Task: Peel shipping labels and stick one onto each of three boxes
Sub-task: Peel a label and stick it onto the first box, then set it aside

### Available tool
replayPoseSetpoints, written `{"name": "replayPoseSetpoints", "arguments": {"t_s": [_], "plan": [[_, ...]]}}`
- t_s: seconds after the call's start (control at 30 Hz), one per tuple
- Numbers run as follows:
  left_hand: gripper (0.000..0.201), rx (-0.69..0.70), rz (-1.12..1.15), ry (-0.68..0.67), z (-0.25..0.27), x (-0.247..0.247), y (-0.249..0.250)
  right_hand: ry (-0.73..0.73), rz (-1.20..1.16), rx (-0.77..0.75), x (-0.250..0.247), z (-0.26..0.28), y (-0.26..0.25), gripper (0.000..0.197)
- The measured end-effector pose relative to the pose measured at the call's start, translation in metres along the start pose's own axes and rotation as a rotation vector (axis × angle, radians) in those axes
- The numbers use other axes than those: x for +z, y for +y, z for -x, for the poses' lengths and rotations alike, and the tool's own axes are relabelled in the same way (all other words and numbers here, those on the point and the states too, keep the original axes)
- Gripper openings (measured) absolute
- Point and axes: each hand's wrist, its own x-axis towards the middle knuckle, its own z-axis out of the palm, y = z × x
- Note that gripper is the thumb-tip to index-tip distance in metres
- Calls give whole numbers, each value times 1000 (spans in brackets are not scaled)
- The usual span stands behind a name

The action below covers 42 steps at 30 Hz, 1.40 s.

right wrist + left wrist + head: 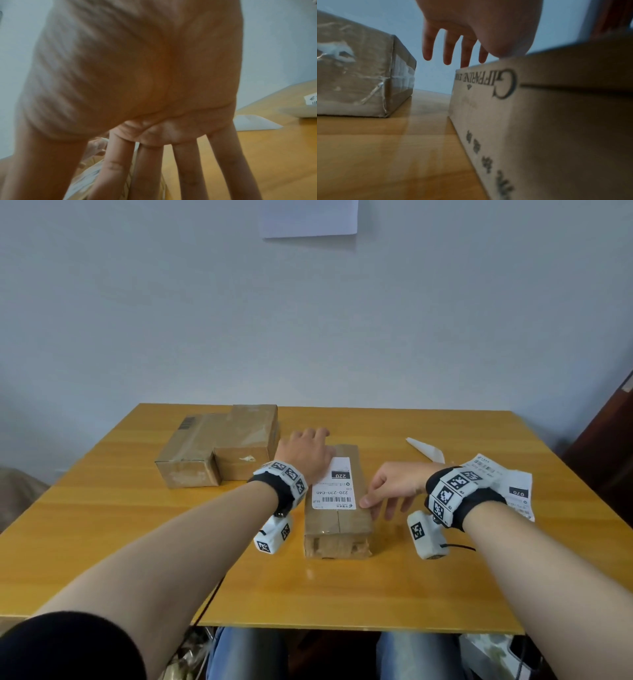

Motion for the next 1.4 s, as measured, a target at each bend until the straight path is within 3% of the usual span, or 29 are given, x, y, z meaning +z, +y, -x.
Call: {"name": "replayPoseSetpoints", "arguments": {"t_s": [0.13, 0.3, 0.43, 0.7, 1.17, 1.3, 1.4], "plan": [[54, 59, -62, 11, -5, 10, 3, -5, -1, 1, 0, -3, 0, 36], [61, 43, 138, -32, -4, 21, 14, -2, -20, 20, 4, -2, 3, 40], [64, 24, 166, -48, 0, 29, 12, -7, -50, 24, 6, -2, 5, 38], [76, -79, -13, -75, -10, 38, 15, -12, -9, 111, 2, 0, -4, 47], [81, -35, -151, -30, -45, 48, 8, -99, -8, 191, -9, -5, -13, 48], [108, 53, -206, -69, -61, 55, -2, -117, 38, 216, -11, -10, -13, 52], [75, -22, -145, -61, -64, 48, -2, -139, 43, 229, -12, -13, -14, 53]]}}
